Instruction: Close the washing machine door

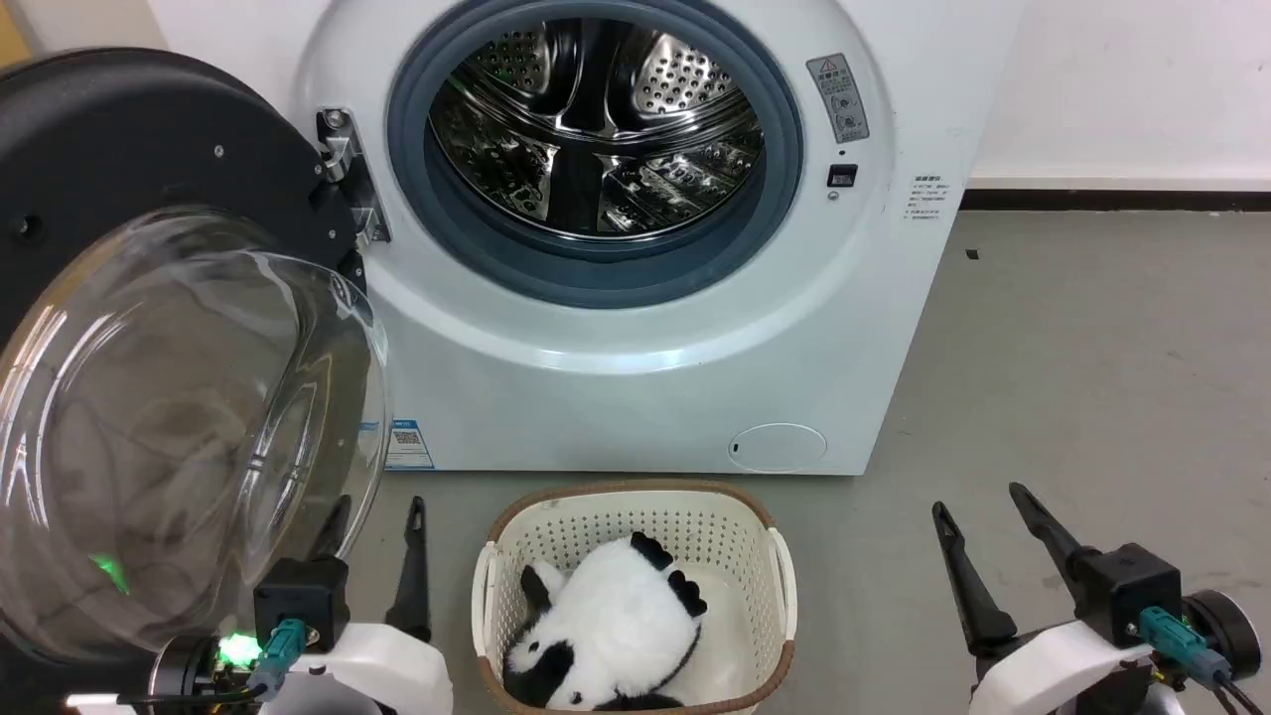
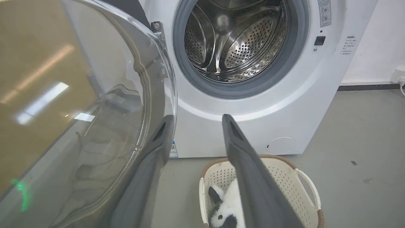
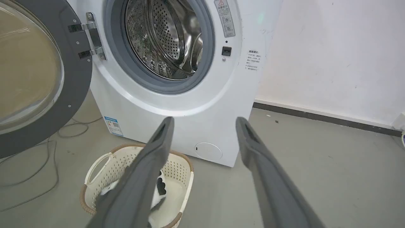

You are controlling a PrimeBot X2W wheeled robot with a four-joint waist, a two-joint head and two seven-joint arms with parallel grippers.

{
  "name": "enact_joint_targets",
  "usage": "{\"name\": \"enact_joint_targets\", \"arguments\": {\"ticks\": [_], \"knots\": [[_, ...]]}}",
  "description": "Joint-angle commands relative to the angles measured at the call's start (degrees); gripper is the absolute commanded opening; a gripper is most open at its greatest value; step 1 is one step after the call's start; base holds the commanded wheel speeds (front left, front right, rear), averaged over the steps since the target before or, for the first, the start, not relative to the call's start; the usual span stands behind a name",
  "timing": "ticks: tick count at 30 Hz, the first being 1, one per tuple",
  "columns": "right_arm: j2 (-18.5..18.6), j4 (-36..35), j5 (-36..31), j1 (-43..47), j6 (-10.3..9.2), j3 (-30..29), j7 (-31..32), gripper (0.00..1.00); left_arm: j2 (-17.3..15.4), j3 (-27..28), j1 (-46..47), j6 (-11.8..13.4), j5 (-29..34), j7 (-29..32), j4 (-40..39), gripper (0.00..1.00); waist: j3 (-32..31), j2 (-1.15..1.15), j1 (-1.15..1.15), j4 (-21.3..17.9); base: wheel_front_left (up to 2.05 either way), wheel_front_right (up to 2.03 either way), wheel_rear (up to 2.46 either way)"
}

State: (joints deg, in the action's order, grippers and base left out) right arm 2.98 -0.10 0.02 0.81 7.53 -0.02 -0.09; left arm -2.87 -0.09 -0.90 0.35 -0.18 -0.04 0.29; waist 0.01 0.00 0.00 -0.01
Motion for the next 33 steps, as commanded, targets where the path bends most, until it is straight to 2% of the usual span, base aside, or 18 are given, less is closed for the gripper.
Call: {"name": "enact_joint_targets", "arguments": {"ticks": [1,16,33], "knots": [[0.0,0.2,0.4,0.1,0.0,-0.1,-0.5,1.0,0.0,0.0,-0.2,0.0,-0.3,-0.5,0.0,1.0,0.0,0.0,0.0,0.0,0.0,0.0,0.0],[0.0,-0.1,1.3,0.4,-0.01,-0.5,-2.3,1.0,0.0,0.1,-0.9,-0.4,-1.1,-2.3,0.1,1.0,-0.1,0.0,0.0,1.6,0.0,0.0,0.0],[0.0,-0.5,2.6,1.1,-0.01,0.4,-4.2,1.0,0.0,0.2,-1.9,-0.7,-1.8,-4.2,-0.5,1.0,-0.7,0.0,0.0,7.2,0.0,0.0,0.0]]}}
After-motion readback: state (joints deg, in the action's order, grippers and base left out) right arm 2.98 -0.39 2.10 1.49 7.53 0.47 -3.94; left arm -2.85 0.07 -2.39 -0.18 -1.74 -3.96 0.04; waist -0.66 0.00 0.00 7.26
